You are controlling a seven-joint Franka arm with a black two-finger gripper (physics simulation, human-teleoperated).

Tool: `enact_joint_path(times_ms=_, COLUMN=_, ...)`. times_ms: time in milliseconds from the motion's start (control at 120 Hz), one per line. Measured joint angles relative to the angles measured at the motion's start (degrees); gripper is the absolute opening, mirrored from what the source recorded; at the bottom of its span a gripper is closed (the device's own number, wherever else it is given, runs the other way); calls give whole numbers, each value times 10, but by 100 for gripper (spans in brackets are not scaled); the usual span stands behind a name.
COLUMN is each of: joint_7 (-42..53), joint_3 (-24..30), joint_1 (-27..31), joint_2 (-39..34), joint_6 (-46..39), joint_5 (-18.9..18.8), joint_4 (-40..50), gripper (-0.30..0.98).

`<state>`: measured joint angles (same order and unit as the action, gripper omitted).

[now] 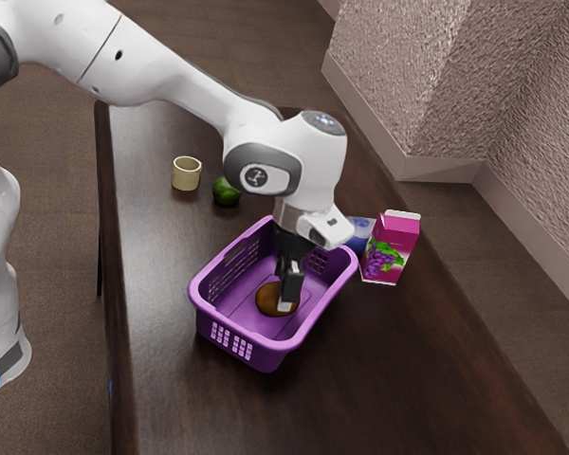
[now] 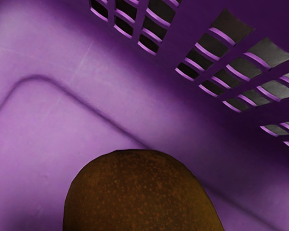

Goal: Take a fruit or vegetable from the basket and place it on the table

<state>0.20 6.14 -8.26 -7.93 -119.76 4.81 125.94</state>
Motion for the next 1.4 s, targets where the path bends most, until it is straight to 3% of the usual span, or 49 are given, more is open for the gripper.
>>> enact_joint_path(times_ms=600, joint_7=1, joint_3=-2, joint_1=0, joint_2=30, joint_6=-28, joint_5=5, joint_4=9, gripper=68)
enact_joint_path(times_ms=800, joint_7=1, joint_3=-5, joint_1=2, joint_2=33, joint_6=-30, joint_5=5, joint_4=10, gripper=36)
enact_joint_path(times_ms=875, joint_7=0, joint_3=-5, joint_1=2, joint_2=32, joint_6=-31, joint_5=4, joint_4=10, gripper=29)
enact_joint_path(times_ms=1217, joint_7=-3, joint_3=-4, joint_1=1, joint_2=-39, joint_6=13, joint_5=-2, joint_4=-20, gripper=27)
enact_joint_path(times_ms=1400, joint_7=-4, joint_3=33, joint_1=-1, joint_2=-46, joint_6=75, joint_5=-3, joint_4=-115, gripper=28)
